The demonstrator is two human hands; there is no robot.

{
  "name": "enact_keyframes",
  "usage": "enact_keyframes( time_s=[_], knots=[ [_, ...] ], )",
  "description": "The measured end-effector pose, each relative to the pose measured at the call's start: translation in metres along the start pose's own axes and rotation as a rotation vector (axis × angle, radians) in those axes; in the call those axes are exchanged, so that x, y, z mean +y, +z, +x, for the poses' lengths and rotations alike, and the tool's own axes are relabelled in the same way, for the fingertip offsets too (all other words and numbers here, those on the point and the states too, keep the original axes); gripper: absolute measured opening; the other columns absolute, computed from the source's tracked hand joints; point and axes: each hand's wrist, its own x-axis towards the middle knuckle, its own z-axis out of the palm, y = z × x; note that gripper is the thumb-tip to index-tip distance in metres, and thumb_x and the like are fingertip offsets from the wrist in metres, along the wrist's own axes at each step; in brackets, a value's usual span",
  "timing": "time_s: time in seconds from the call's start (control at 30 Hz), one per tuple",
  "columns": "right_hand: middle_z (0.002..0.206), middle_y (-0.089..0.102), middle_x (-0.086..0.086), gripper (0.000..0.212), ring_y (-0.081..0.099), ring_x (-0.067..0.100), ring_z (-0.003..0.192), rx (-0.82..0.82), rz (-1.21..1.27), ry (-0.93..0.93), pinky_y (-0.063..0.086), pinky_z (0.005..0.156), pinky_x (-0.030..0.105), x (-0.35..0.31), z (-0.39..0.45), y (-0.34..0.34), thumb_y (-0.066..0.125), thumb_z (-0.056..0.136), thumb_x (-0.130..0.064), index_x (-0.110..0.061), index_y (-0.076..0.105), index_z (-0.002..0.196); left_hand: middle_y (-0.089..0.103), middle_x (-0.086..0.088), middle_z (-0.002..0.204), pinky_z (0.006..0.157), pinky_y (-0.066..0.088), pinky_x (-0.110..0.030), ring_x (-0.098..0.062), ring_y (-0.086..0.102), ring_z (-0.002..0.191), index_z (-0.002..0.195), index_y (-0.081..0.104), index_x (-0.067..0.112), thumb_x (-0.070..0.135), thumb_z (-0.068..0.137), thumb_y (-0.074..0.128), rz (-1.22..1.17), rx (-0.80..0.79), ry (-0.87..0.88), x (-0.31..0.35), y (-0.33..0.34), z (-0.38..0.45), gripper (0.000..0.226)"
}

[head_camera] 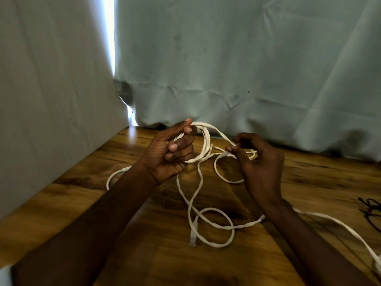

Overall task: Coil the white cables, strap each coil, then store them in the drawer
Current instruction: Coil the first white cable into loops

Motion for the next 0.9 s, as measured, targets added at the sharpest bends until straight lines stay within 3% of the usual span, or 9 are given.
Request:
enact_keyframes(
  time_s=[0.17, 0.27, 0.4, 0.53, 0.6, 0.67, 0.77, 0.9],
  knots=[
    [0.085, 0.078, -0.006, 0.012, 0.074, 0.008, 0.082, -0.001, 0.17, 0.206, 0.059, 0.077, 0.028, -0.006, -0.003, 0.006, 0.074, 0.092, -0.005, -0.013, 0.079, 0.097, 0.04, 0.007, 0.041, 0.036, 0.026, -0.018, -0.008, 0.022, 0.029, 0.083, 0.049, 0.015, 0.029, 0.107, 0.037, 0.009, 0.037, 0.024, -0.004, -0.003, 0.002, 0.029],
    [0.076, 0.075, 0.001, 0.012, 0.072, 0.008, 0.07, -0.086, 0.27, 0.364, 0.056, 0.064, 0.022, -0.01, -0.002, 0.008, 0.066, 0.098, -0.004, -0.008, 0.078, 0.098, 0.04, 0.008, 0.043, 0.037, 0.02, -0.018, -0.005, 0.032, 0.029, 0.084, 0.049, 0.015, 0.029, 0.108, 0.035, 0.026, 0.069, 0.043, -0.008, -0.004, 0.004, 0.031],
    [0.065, 0.065, 0.004, 0.024, 0.057, 0.009, 0.052, -0.345, 0.343, 0.601, 0.044, 0.046, 0.02, -0.019, -0.002, 0.012, 0.056, 0.104, -0.005, -0.007, 0.075, 0.09, 0.038, 0.008, 0.044, 0.034, 0.024, -0.016, -0.004, 0.031, 0.03, 0.084, 0.05, 0.015, 0.029, 0.109, 0.035, 0.038, 0.119, 0.105, -0.009, -0.008, 0.007, 0.032],
    [0.064, 0.056, 0.002, 0.035, 0.044, 0.012, 0.052, -0.75, 0.452, 0.897, 0.029, 0.046, 0.022, -0.032, 0.0, 0.014, 0.039, 0.101, -0.001, -0.011, 0.067, 0.082, 0.038, 0.008, 0.043, 0.033, 0.028, -0.016, -0.005, 0.03, 0.03, 0.084, 0.049, 0.014, 0.029, 0.11, 0.034, 0.001, 0.201, 0.139, -0.011, -0.012, 0.007, 0.033],
    [0.064, 0.052, 0.001, 0.034, 0.037, 0.009, 0.049, -0.853, 0.562, 0.947, 0.022, 0.044, 0.02, -0.036, 0.0, 0.015, 0.036, 0.099, -0.002, -0.011, 0.065, 0.084, 0.038, 0.008, 0.044, 0.034, 0.027, -0.015, -0.005, 0.031, 0.03, 0.084, 0.049, 0.015, 0.028, 0.11, 0.034, -0.026, 0.224, 0.159, -0.012, -0.015, 0.008, 0.032],
    [0.066, 0.055, 0.002, 0.029, 0.035, 0.009, 0.048, -0.769, 0.596, 0.897, 0.021, 0.044, 0.021, -0.033, -0.001, 0.016, 0.043, 0.101, -0.005, -0.007, 0.07, 0.093, 0.04, 0.008, 0.045, 0.034, 0.025, -0.016, -0.005, 0.032, 0.031, 0.084, 0.048, 0.016, 0.028, 0.109, 0.034, -0.069, 0.244, 0.194, -0.012, -0.018, 0.009, 0.031],
    [0.073, 0.059, 0.006, 0.01, 0.041, 0.009, 0.047, -0.498, 0.597, 0.76, 0.029, 0.044, 0.02, -0.031, 0.0, 0.016, 0.066, 0.098, -0.013, -0.01, 0.071, 0.105, 0.042, 0.008, 0.047, 0.033, 0.025, -0.014, -0.004, 0.033, 0.031, 0.083, 0.047, 0.015, 0.023, 0.109, 0.033, -0.121, 0.335, 0.239, -0.012, -0.021, 0.01, 0.031],
    [0.082, 0.069, 0.001, 0.027, 0.057, 0.014, 0.057, -0.271, 0.439, 0.522, 0.044, 0.044, 0.024, -0.023, -0.001, 0.012, 0.08, 0.086, -0.005, -0.017, 0.073, 0.109, 0.039, 0.007, 0.046, 0.032, 0.021, -0.014, -0.004, 0.03, 0.029, 0.081, 0.051, 0.012, 0.021, 0.109, 0.034, -0.053, 0.349, 0.2, -0.012, -0.019, 0.009, 0.034]
  ],
)
